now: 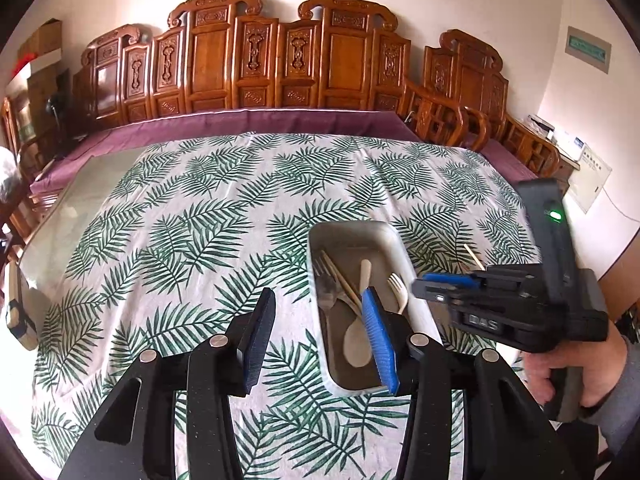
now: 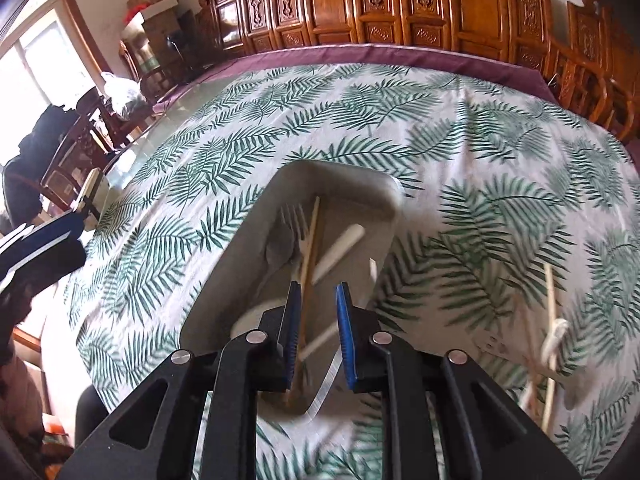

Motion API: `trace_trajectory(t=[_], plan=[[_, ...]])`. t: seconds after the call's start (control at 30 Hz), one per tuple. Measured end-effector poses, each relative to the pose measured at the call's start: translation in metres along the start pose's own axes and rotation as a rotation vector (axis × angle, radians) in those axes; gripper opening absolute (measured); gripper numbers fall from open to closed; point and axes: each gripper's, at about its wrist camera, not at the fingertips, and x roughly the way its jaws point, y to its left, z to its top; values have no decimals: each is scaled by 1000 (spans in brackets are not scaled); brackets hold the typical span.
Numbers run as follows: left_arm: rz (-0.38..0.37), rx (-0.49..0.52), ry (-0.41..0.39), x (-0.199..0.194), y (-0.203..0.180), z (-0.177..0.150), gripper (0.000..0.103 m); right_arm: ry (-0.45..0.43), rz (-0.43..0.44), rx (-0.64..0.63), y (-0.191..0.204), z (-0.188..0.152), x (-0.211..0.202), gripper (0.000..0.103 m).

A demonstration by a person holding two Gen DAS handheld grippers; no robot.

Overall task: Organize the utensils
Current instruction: 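Open the left tool to drop the spoon in the tray while the right tool drops the chopstick in, then move the right tool back to the pile and grasp another bamboo chopstick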

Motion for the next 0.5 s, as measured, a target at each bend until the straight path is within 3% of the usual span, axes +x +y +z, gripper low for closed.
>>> trace_trajectory(t=[0.17, 0.27, 0.5], plan=[[-11, 16, -2, -1, -14, 1, 43, -17, -30, -7, -20, -27, -32, 20], [-22, 28, -7, -3, -25, 1, 54, -19, -56, 11, -37, -44, -49, 20], [-54, 54, -4, -5, -54, -2, 56, -36, -122, 30, -70, -86, -91, 20]])
